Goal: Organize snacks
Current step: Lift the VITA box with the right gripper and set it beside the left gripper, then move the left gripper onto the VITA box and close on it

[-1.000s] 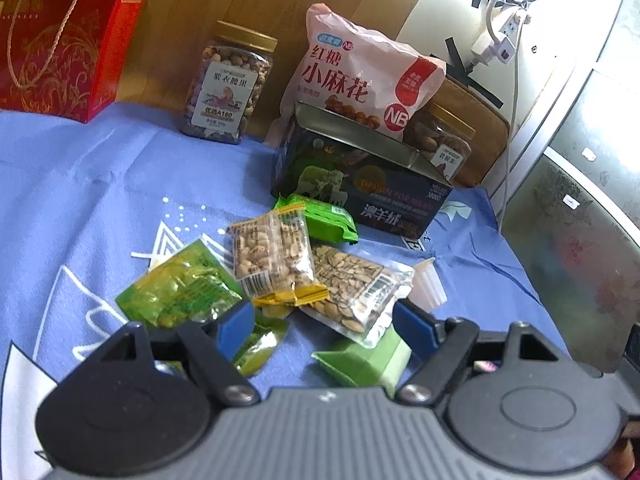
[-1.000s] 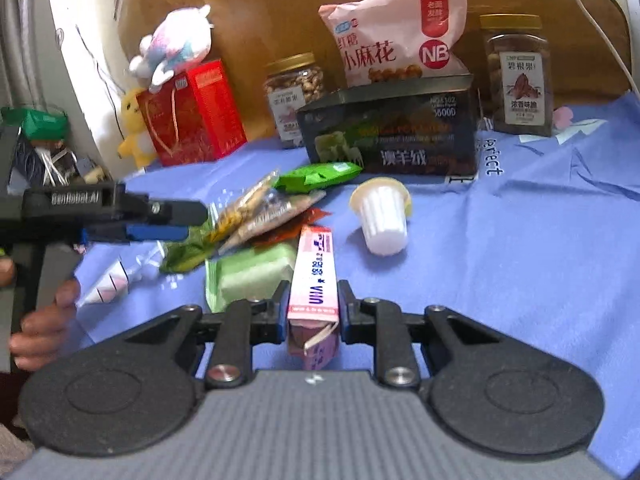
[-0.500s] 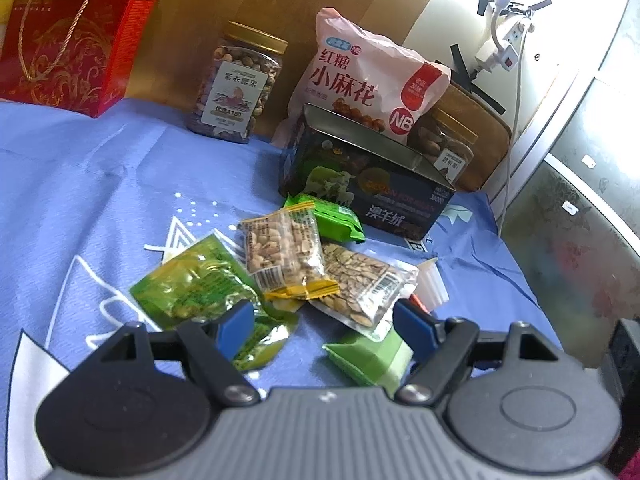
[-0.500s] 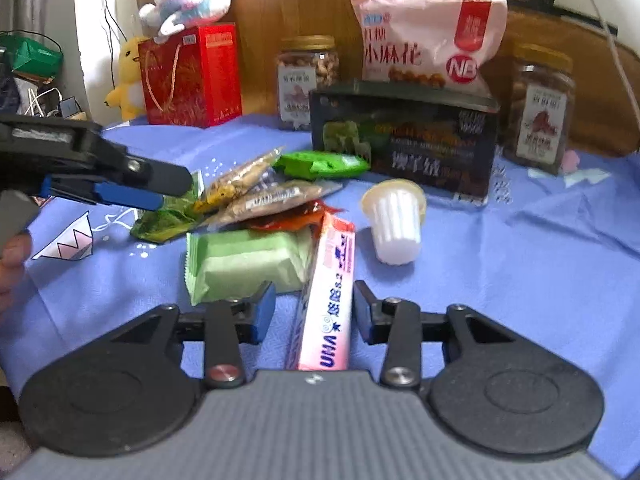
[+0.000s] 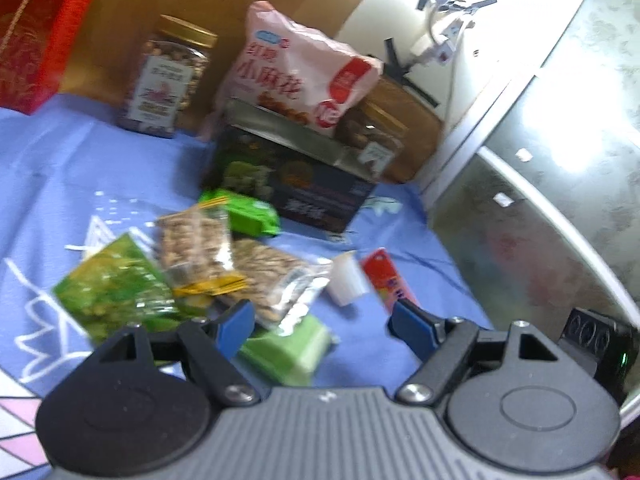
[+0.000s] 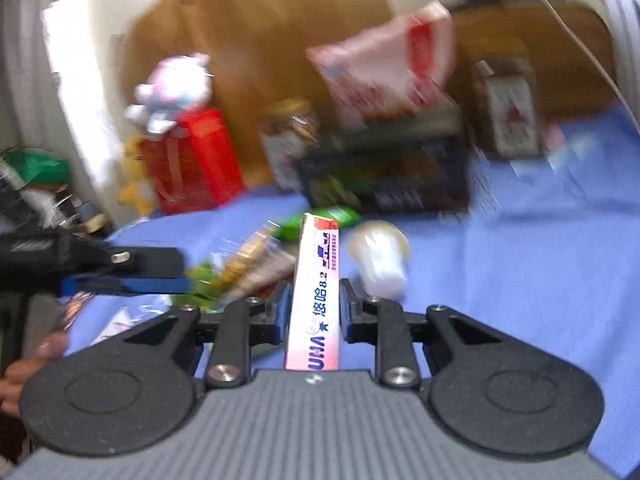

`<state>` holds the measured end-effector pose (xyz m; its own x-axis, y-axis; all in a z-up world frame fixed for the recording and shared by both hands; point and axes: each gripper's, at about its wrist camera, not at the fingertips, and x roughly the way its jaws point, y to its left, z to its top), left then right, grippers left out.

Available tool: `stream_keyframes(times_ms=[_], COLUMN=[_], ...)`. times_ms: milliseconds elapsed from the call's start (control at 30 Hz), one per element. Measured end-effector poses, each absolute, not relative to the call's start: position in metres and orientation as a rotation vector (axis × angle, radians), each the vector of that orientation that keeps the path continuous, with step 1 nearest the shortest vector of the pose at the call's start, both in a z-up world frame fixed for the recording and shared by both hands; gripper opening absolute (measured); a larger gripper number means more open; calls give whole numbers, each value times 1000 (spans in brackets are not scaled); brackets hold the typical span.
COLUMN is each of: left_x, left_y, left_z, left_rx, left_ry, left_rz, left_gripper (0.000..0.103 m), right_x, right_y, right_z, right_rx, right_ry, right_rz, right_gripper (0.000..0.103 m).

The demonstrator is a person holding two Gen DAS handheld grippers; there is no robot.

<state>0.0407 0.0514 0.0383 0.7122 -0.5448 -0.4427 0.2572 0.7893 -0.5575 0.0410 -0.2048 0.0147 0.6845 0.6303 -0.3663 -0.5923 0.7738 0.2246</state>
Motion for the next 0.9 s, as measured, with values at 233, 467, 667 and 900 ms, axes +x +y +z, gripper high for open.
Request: stream_keyframes(times_ms=[233, 467, 667, 900], left_x=[33, 26, 24, 27], left_y=[53, 67, 72, 65], left_z=[38, 17, 10, 6], left_rx=[-457, -464, -477, -472], left_ry=[637, 701, 717, 733], left_rz=[-419, -354, -344, -359], left_gripper=[85, 85, 85, 85], right_x=[18, -2, -4, -17], right_y=[-151, -121, -138, -158], right_z=[-1, -11, -11, -16], right_rx=[-208, -451, -407, -376], right_ry=[447, 344, 376, 400], right_rz=[822, 857, 834, 763], right_gripper=[28, 28, 46, 53])
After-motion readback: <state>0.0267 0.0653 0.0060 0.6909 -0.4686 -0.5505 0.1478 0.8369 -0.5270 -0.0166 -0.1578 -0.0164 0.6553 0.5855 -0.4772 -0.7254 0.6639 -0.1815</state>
